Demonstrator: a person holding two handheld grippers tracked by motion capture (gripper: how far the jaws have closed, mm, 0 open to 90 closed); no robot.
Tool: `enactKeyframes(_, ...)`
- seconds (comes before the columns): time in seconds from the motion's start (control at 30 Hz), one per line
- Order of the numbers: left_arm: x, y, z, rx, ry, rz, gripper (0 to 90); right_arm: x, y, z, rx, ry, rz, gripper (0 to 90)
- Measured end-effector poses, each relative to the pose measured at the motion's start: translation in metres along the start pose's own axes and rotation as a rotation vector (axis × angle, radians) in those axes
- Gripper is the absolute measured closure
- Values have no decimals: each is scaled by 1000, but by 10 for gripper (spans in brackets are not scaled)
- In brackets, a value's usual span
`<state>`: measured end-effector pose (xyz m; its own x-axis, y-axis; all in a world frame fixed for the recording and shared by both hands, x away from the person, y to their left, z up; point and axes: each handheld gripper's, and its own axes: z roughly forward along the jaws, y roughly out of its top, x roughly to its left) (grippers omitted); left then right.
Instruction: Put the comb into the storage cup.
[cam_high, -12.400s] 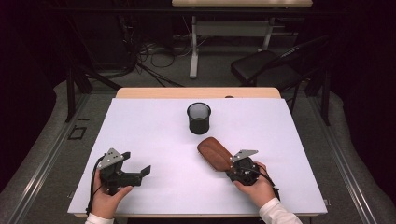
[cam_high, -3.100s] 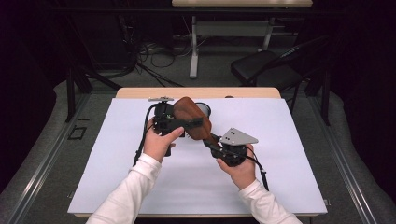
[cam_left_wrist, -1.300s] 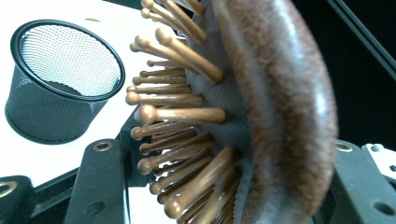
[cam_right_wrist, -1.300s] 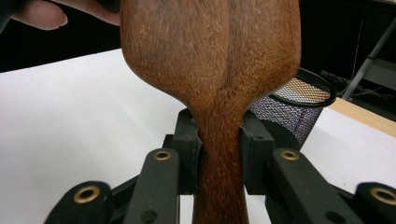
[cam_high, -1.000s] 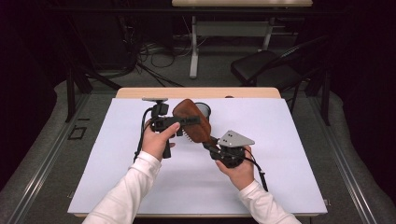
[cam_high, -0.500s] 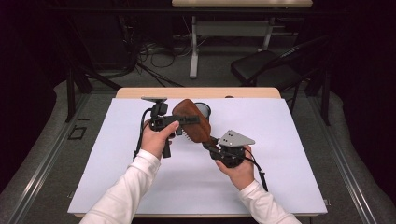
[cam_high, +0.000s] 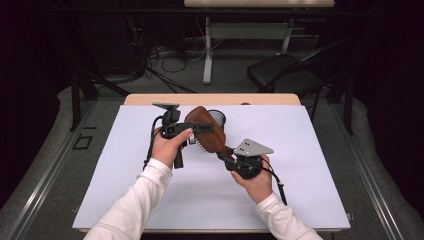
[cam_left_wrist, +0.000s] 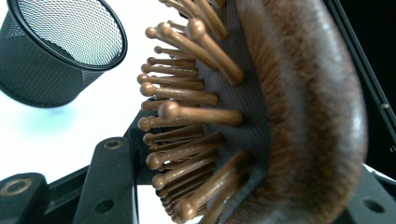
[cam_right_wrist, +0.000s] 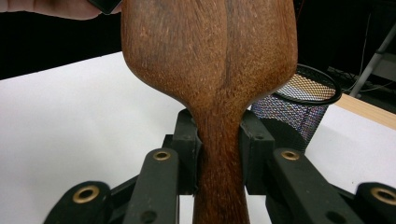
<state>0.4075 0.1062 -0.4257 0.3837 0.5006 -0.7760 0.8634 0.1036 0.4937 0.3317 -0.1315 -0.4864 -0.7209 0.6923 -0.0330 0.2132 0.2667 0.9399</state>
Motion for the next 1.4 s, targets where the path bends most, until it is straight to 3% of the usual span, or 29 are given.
enactKeyframes(0.53,-3,4,4,16,22,-14,484,-3,0,1,9,-2,22,708)
enactKeyframes(0.8,-4,8,5,17,17,-45,484,-5,0,-1,7,-13,29,689)
enactKeyframes(0.93,-5,9,6,12,6,-55,484,-6,0,0,13,-18,37,655)
enactKeyframes(1.07,-5,11,6,15,21,-45,484,-7,1,-1,11,-22,48,605)
enactKeyframes(1.4,-4,15,5,-4,30,-49,483,-12,3,-3,12,-45,71,427)
